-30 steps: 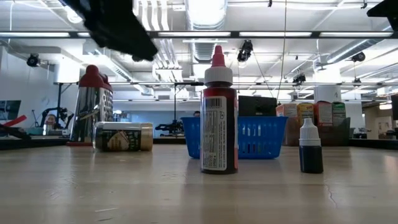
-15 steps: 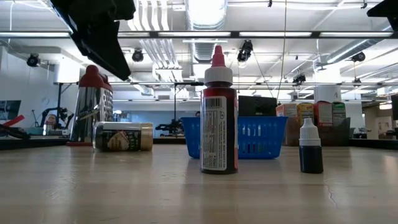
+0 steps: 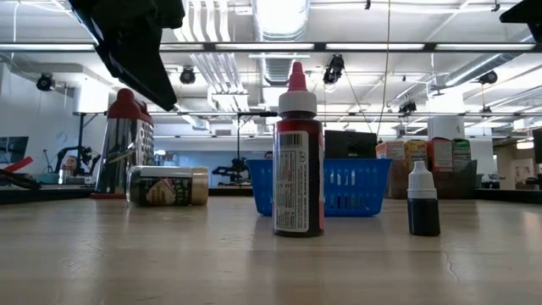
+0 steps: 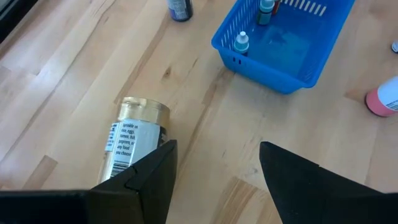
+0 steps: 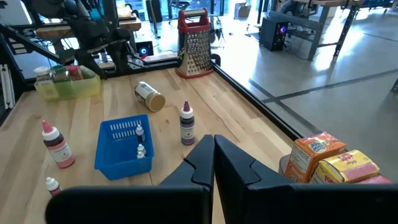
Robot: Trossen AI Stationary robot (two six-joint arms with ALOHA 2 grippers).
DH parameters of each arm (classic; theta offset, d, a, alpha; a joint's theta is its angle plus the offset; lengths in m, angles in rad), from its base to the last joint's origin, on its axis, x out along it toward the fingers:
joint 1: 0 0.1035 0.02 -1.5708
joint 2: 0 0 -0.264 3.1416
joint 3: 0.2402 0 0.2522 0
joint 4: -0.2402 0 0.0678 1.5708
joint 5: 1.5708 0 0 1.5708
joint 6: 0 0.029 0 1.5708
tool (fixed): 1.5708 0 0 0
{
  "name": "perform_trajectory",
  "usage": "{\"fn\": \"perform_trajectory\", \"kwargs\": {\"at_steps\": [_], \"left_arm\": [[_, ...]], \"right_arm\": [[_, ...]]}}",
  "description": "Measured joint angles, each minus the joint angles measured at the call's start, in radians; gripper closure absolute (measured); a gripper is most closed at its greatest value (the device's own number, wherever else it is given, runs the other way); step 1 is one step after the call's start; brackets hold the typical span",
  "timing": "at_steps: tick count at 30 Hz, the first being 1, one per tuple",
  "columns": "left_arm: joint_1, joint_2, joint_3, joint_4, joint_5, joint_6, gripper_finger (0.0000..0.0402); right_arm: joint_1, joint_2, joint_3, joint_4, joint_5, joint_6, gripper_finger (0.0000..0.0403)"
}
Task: Pick & Place Kitchen Items
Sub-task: Put the small blue food coloring bottle into the blue bin
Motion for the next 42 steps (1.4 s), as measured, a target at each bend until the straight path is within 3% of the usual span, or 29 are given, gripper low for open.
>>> {"fn": "perform_trajectory", "kwargs": {"at_steps": [24,31,42], "left_arm": [[0.000,0.000,0.000,0.000,-0.001,0.000,0.0170],[0.000,0.001,0.000,0.000,-0.001,0.000,0.0170],[0.000,0.001,0.000,0.000,-0.001,0.000,0.0170]], "right_arm": [[0.000,0.000,0.000,0.001,0.000,0.000,0.0394],[0.000,0.000,0.010,0.049,0.035,-0.065,0.0394],[0.000,0.000,0.013,0.054,0.036,0.019,0.0394]]}}
